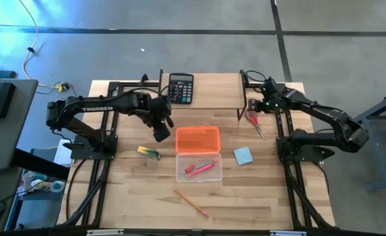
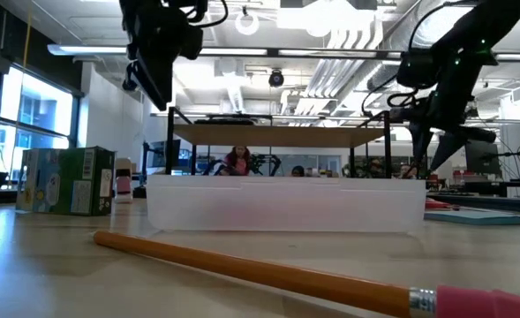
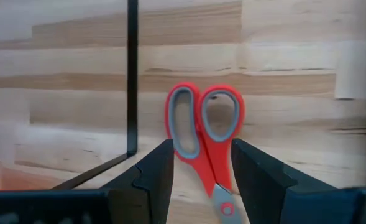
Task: Pack school essentials
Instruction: Put the red scissors into the orange supply box
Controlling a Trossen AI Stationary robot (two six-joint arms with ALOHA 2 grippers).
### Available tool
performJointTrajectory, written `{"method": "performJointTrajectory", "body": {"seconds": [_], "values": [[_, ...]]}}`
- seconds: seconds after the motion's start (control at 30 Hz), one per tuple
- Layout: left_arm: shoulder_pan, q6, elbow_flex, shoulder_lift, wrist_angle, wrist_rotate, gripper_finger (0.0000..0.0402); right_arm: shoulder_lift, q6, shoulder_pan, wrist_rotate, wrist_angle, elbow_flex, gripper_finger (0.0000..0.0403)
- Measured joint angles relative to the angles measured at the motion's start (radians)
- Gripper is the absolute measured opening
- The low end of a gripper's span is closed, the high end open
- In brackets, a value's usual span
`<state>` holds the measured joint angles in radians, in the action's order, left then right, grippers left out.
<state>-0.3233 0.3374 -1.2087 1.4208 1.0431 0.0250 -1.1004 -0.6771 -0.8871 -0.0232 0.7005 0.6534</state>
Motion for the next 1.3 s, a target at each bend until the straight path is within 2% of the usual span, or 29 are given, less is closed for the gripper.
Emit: {"method": "performJointTrajectory", "body": {"seconds": [0.5, 0.73, 0.97, 1.3], "values": [[0.0, -0.011, 0.0, 0.0, 0.0, -0.003, 0.0156, 0.0, -0.044, -0.123, -0.03, -0.187, -0.14, 0.0149], [0.0, -0.011, 0.0, 0.001, -0.001, -0.003, 0.0156, 0.0, -0.073, -0.123, -0.03, -0.293, -0.225, 0.0149], [0.0, -0.01, -0.001, 0.002, -0.002, -0.003, 0.0156, -0.004, -0.065, -0.123, -0.004, -0.343, -0.24, 0.0149], [0.0, -0.008, -0.001, 0.002, -0.003, -0.003, 0.0156, -0.117, -0.048, -0.121, -0.007, -0.378, -0.239, 0.0149]]}}
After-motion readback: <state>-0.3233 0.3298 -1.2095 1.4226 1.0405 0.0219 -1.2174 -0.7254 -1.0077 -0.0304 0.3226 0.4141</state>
